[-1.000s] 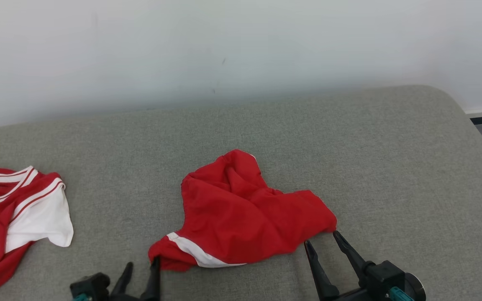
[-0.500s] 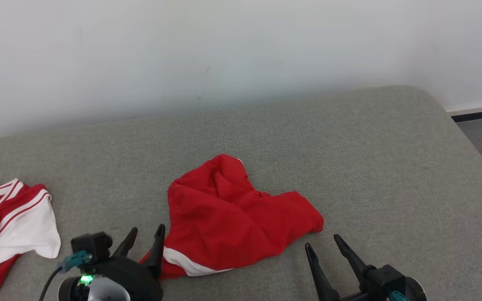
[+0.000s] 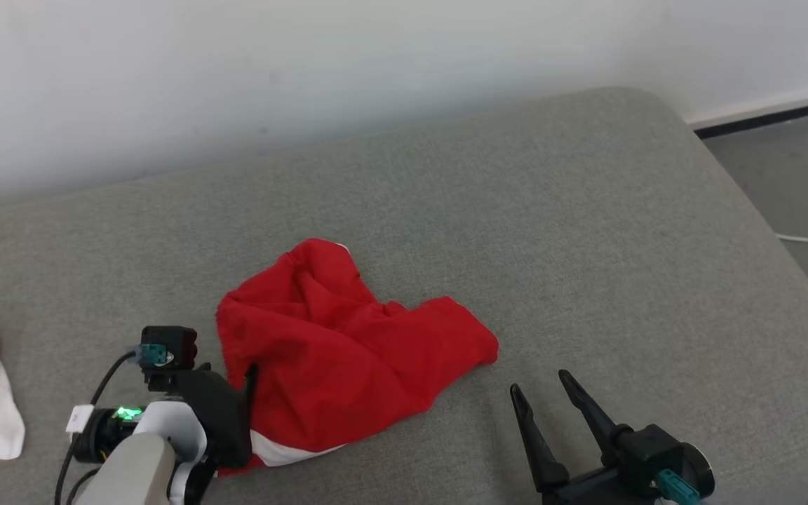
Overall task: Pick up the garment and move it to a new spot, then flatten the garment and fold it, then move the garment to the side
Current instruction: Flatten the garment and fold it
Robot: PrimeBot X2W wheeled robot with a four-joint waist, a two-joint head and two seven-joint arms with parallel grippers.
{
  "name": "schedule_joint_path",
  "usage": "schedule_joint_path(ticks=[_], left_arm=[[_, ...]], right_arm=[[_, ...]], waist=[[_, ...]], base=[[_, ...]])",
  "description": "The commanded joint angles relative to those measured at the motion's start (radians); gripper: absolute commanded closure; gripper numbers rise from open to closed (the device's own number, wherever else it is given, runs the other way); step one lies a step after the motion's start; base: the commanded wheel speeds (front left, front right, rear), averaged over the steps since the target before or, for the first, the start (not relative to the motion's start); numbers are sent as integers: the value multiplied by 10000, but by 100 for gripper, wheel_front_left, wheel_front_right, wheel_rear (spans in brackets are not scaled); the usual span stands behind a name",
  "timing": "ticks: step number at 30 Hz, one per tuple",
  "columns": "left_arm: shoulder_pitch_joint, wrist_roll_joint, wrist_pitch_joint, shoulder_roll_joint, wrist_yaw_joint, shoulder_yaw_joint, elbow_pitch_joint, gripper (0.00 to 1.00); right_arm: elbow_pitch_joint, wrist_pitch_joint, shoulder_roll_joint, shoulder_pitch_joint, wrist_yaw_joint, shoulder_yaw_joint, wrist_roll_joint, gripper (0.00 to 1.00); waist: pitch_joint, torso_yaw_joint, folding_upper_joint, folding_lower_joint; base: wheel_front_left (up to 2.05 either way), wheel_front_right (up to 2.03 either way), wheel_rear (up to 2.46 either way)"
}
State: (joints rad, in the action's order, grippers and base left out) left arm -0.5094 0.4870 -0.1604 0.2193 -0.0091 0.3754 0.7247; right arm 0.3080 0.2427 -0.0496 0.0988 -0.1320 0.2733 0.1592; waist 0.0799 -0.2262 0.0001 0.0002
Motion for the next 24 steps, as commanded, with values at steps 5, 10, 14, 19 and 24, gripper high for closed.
schedule_joint_path(ticks=[5,10,14,19,24], left_arm=[[-438,-64,-329,70,-193,206,498,0],[-594,-160,-44,76,8,242,829,100],[-558,116,923,2,167,-166,710,100],[-415,450,2290,-39,465,-804,522,100],[-287,597,3217,11,622,-1119,613,100]], right_arm=[[31,133,-12,150,25,-71,115,0],[73,165,-12,231,25,-44,189,0],[115,197,-12,222,25,-159,151,0],[146,204,-12,143,25,-230,69,0],[173,213,-12,139,25,-165,75,0]], waist=[[544,-382,-1,-2],[590,-344,-1,-2],[525,-185,-1,-2],[411,29,-1,-2],[284,237,-1,-2]], base=[[0,0,0],[0,0,0],[0,0,0],[0,0,0],[0,0,0]])
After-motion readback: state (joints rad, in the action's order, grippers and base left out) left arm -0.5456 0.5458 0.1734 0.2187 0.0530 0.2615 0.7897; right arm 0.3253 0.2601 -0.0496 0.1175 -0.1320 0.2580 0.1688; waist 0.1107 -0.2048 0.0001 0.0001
